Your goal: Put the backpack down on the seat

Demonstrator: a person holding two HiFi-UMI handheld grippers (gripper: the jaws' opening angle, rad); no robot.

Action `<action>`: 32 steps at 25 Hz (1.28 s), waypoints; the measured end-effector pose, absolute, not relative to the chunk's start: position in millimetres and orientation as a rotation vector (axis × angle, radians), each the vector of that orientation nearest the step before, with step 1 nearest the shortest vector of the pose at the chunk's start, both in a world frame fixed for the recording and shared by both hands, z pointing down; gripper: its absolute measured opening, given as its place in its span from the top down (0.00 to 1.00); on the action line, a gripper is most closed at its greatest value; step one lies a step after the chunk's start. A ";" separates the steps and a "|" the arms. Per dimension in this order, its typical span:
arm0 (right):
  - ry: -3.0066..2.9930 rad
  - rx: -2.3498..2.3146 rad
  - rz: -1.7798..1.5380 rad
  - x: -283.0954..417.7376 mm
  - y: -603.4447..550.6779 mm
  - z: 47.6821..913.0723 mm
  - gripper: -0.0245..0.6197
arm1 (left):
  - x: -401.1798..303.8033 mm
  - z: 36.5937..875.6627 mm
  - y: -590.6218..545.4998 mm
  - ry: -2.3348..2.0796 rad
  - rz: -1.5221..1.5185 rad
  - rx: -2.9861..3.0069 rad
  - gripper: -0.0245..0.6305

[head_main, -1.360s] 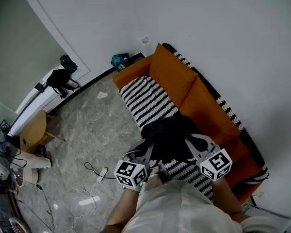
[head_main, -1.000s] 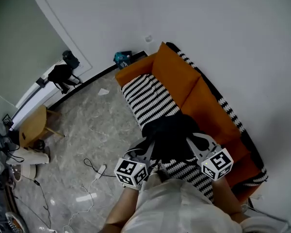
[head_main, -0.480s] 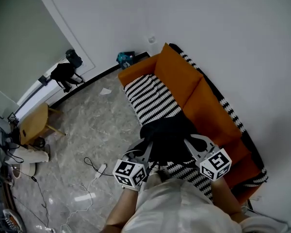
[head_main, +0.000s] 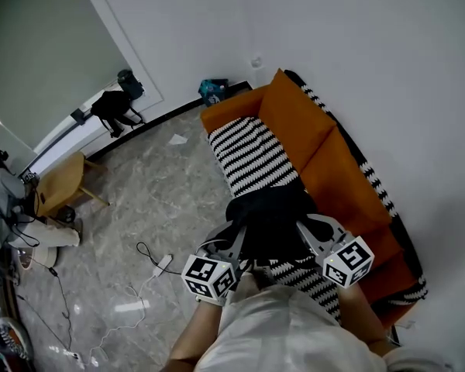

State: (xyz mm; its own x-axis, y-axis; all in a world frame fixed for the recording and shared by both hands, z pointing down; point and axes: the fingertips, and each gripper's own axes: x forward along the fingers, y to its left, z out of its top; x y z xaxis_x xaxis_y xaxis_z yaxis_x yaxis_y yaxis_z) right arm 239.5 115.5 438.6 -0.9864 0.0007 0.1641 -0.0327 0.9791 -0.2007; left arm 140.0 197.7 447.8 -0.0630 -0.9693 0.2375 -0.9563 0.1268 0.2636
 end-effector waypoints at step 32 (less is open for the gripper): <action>-2.980 0.014 0.333 -22.3 121.0 426.2 0.93 | -116.6 432.6 205.5 -2.065 -0.131 1.895 0.89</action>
